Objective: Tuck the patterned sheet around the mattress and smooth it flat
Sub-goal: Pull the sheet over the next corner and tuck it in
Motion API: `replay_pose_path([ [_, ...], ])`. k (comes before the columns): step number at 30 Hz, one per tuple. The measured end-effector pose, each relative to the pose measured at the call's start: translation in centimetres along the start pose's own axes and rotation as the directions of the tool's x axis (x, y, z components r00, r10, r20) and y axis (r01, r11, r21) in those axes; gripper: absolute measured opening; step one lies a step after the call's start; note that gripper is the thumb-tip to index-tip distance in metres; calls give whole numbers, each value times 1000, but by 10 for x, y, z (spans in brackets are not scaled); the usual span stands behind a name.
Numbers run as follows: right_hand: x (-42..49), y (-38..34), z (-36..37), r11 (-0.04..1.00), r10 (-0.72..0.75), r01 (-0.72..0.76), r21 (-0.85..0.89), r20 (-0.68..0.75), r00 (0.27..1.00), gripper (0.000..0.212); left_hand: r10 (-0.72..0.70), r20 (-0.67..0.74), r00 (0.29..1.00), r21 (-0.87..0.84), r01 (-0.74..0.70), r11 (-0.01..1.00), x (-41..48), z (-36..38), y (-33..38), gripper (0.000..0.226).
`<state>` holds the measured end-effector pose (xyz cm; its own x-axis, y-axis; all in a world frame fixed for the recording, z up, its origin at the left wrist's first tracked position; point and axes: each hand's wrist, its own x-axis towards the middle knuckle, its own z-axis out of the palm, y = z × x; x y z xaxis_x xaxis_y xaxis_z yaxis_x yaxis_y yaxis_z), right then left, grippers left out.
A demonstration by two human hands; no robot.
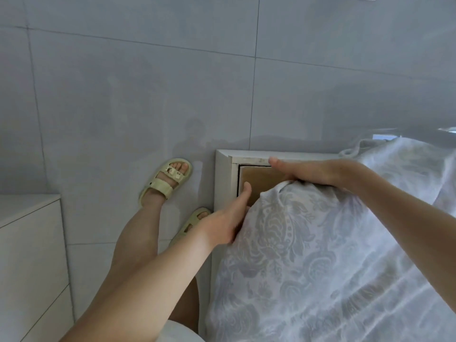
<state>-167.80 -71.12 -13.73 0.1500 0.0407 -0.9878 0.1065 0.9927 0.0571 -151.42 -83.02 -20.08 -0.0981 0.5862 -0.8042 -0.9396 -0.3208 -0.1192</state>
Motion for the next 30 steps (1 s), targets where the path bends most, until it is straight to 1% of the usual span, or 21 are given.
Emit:
replay_pose_path([
  [2, 14, -15, 0, 994, 80, -78, -73, 17, 997, 99, 46, -34, 998, 74, -43, 996, 0, -12, 7, 95],
  [4, 29, -21, -1, 990, 108, -107, -88, 12, 994, 113, 127, -165, 978, 154, -102, 983, -6, -23, 16, 94],
  [5, 35, -22, 0, 990, 110, -111, -85, -20, 994, 112, 180, -232, 956, 194, -136, 971, -10, -28, 21, 89],
  [7, 40, -24, 3, 996, 58, -67, -53, -145, 988, 96, 307, -327, 894, 266, -224, 938, -18, -31, 29, 78],
  [8, 44, -24, 2, 1000, -12, 11, -8, -243, 970, 90, 389, -371, 844, 290, -292, 911, -22, -31, 31, 71],
  [9, 47, -22, 1, 991, -93, 120, 54, -355, 930, 85, 484, -414, 771, 328, -370, 869, -29, -27, 32, 63],
  [10, 47, -19, 1, 966, -147, 226, 124, -456, 877, 81, 583, -440, 683, 395, -436, 809, -34, -23, 30, 54],
  [11, 45, -16, 0, 929, -166, 320, 188, -560, 812, 77, 678, -420, 604, 488, -479, 729, -41, -16, 27, 48],
  [12, 41, -9, -2, 895, -154, 386, 222, -657, 738, 72, 755, -356, 550, 592, -492, 638, -46, -8, 23, 45],
  [14, 27, 8, 1, 865, -110, 455, 214, -803, 586, 64, 844, -167, 510, 776, -461, 431, -51, 11, 16, 52],
  [15, 19, 17, 9, 863, -94, 468, 189, -850, 518, 62, 861, -70, 504, 828, -451, 332, -47, 20, 13, 57],
  [16, 11, 24, 20, 879, -93, 457, 138, -889, 448, 60, 862, 2, 506, 850, -454, 265, -41, 27, 12, 62],
  [17, 8, 29, 34, 913, -114, 405, 47, -924, 364, 61, 851, 40, 524, 852, -463, 246, -34, 30, 13, 64],
  [19, 16, 31, 57, 940, -221, 303, -158, -957, 187, 60, 844, 20, 535, 847, -458, 270, -18, 27, 18, 63],
  [21, 42, 26, 68, 923, -322, 247, -294, -943, 84, 53, 855, -42, 517, 865, -409, 290, -3, 16, 23, 56],
  [22, 55, 24, 68, 920, -344, 217, -325, -937, 54, 49, 856, -74, 511, 873, -383, 304, 2, 11, 26, 52],
  [23, 65, 20, 65, 924, -345, 188, -332, -938, 38, 46, 858, -98, 504, 884, -352, 308, 7, 8, 27, 48],
  [26, 76, 16, 60, 928, -348, 147, -343, -937, 10, 43, 874, -116, 473, 930, -257, 263, 12, 7, 29, 44],
  [27, 75, 17, 60, 925, -358, 142, -352, -934, 18, 42, 877, -121, 464, 932, -250, 261, 11, 9, 29, 43],
  [28, 74, 18, 59, 926, -361, 131, -354, -932, 40, 41, 876, -129, 464, 927, -259, 273, 11, 10, 30, 41],
  [30, 70, 15, 58, 936, -350, 94, -340, -929, 122, 46, 876, -145, 460, 886, -334, 322, 3, 11, 30, 38],
])
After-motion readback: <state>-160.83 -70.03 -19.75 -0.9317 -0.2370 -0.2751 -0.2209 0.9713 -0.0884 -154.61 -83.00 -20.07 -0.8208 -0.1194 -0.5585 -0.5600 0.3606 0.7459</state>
